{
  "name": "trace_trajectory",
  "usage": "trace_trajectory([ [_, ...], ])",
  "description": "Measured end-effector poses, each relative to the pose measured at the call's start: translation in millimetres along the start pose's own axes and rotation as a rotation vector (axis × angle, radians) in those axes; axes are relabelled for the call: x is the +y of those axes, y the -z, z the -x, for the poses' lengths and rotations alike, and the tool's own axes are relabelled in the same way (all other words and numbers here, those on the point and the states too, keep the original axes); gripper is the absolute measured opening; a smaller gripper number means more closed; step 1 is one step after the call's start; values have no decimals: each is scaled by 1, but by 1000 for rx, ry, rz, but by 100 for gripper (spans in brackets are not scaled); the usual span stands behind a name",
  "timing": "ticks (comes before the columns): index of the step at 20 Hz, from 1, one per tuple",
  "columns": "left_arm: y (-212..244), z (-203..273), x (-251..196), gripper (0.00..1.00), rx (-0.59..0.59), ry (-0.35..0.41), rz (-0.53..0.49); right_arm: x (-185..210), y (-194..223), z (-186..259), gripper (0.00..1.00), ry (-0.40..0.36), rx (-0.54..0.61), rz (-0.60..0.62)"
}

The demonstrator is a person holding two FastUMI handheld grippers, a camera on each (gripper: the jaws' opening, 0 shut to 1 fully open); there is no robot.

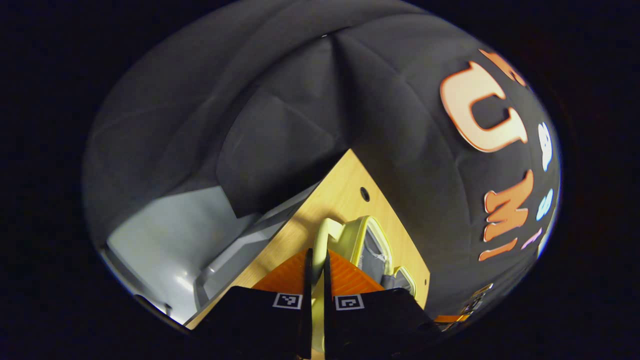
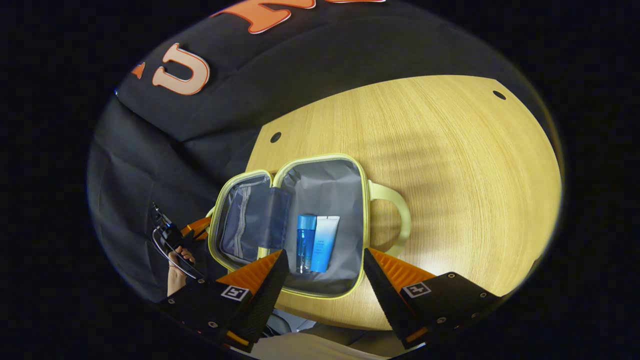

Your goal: First open the suitcase, pack the skin care products into it, and then close the suitcase.

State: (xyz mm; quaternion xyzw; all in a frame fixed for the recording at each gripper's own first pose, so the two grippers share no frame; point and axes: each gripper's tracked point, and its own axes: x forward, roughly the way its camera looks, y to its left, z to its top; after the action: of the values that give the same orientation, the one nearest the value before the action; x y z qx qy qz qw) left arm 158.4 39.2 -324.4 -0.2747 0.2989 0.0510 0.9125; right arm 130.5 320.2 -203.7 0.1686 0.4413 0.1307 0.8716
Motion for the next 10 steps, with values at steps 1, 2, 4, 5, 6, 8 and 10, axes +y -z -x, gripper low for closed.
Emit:
trace_trajectory([
  [1, -6, 14, -19, 10, -18, 3, -43, -1, -4, 3, 96, -6, -9, 7],
  [2, -12, 28, -38, 9, -34, 13, -79, -5, -8, 4, 96, -9, -20, 20],
  [4, -15, 57, -90, 10, -55, 47, -132, -13, -15, 9, 96, -17, -45, 49],
  [5, -10, 67, -118, 10, -60, 60, -159, -18, -20, 14, 96, -24, -59, 61],
  [6, -5, 76, -146, 10, -67, 77, -189, -23, -26, 23, 96, -30, -76, 70],
  [8, 12, 92, -201, 9, -76, 92, -264, -39, -40, 44, 96, -35, -127, 91],
  [10, 39, 93, -250, 9, -83, 68, -363, -61, -60, 70, 95, -21, -203, 128],
])
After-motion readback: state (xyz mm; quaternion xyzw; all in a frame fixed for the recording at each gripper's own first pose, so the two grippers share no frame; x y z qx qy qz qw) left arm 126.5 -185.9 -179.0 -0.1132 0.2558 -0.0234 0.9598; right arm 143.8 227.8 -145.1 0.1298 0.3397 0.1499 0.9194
